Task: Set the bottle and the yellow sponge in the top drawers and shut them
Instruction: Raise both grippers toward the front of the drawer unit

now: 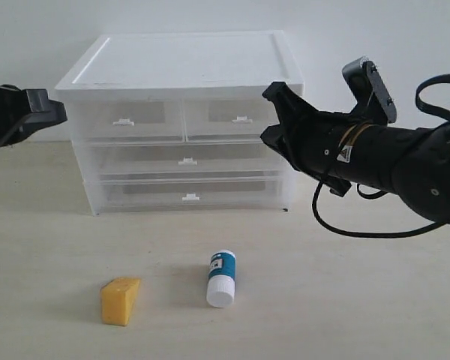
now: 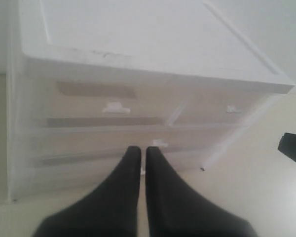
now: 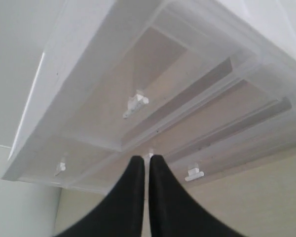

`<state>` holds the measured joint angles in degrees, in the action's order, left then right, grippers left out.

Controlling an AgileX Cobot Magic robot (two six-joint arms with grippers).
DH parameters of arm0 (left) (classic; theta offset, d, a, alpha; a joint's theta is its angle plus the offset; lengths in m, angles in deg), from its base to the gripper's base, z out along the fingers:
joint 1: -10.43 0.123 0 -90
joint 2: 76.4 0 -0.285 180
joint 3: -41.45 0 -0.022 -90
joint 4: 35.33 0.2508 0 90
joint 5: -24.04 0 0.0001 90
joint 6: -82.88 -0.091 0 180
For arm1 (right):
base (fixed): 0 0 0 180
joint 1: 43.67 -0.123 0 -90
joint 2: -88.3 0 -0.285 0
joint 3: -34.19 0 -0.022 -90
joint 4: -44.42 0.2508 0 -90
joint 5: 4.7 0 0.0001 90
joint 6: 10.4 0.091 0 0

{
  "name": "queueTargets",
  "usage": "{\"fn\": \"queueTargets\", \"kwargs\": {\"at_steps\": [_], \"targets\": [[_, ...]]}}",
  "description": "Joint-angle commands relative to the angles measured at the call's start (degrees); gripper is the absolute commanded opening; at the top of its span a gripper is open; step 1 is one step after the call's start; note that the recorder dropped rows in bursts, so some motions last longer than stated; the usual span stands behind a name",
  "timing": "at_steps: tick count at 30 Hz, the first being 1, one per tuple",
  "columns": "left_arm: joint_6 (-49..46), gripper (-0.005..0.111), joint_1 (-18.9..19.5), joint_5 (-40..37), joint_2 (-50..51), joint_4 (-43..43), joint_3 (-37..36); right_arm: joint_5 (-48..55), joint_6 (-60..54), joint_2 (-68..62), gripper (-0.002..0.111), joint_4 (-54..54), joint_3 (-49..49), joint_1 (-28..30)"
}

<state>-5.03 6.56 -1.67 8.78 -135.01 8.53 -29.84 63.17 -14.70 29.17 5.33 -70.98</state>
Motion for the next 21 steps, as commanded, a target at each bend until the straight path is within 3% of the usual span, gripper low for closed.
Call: {"fn": "queueTargets", "kwargs": {"at_steps": [1, 10, 17, 21], "targets": [[0.1, 0.004, -0.2, 0.1, 5.7, -0.3, 1.9, -0.9, -0.9, -0.1, 0.000, -0.1, 0.5, 0.6], [-1.9, 0.004, -0.2, 0.2, 10.8, -0.3, 5.5, -0.5, -0.3, -3.9, 0.001, -2.3, 5.2, 0.6], [-3.1, 0.004, -0.2, 2.6, 11.1, -0.3, 7.5, -1.0, 1.5, -6.3, 0.031, -3.1, 6.9, 0.6], [-4.6, 0.004, -0.2, 3.7, 11.7, -0.3, 8.2, -3.7, 2.8, -6.8, 0.032, -3.1, 7.0, 0.6]]}}
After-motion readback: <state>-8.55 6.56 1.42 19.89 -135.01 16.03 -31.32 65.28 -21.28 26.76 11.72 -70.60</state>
